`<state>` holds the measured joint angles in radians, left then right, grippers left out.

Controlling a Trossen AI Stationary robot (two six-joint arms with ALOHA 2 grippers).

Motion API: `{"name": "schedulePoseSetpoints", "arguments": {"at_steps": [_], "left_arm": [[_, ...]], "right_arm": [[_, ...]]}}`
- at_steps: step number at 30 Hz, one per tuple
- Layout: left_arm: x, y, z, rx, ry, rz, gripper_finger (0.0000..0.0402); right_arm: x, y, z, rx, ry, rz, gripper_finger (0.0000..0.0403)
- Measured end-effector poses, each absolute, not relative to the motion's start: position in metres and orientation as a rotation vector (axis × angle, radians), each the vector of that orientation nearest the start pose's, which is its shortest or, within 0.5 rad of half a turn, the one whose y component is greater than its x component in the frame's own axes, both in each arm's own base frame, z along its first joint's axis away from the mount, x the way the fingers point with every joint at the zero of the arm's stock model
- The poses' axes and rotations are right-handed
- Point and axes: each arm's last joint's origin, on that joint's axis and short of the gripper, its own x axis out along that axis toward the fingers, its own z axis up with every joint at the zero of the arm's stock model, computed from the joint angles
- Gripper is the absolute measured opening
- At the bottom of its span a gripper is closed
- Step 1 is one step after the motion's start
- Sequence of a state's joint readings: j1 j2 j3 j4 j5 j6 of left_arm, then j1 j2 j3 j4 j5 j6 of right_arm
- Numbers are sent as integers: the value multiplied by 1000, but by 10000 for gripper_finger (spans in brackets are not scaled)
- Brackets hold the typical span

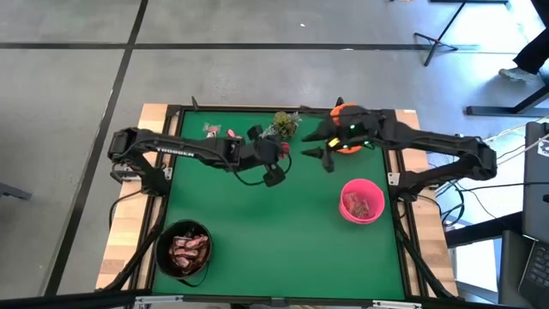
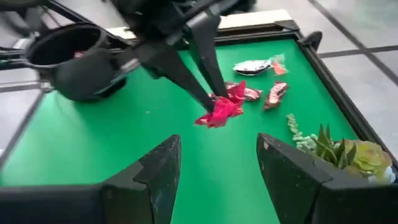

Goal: Sort candy
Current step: Put the red candy into the orange bucket

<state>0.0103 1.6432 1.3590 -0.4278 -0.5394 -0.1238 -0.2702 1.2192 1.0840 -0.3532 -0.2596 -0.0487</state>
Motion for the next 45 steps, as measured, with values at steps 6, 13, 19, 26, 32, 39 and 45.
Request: {"name": "schedulePoseSetpoints", "arguments": {"at_steps": [6, 13, 19, 26, 32, 39, 45], "left_arm": [[363, 3, 298, 108, 620, 590, 14], [362, -13, 297, 148, 615, 597, 14], [361, -24, 296, 171, 610, 596, 14], [360, -26, 296, 171, 615, 589, 22], [360, -27, 297, 168, 623, 568, 73], [346, -33, 313, 210, 600, 593, 146], [322, -41, 327, 241, 608, 671, 167]], "right_arm": [[290, -62, 312, 74, 477, -51, 206], [315, -66, 293, 112, 450, -3, 206], [318, -65, 291, 106, 449, 44, 178], [316, -64, 291, 62, 458, 94, 30], [314, -65, 293, 40, 503, 65, 31], [298, -67, 321, -58, 629, -55, 7], [262, -69, 353, -128, 792, -209, 19]]}}
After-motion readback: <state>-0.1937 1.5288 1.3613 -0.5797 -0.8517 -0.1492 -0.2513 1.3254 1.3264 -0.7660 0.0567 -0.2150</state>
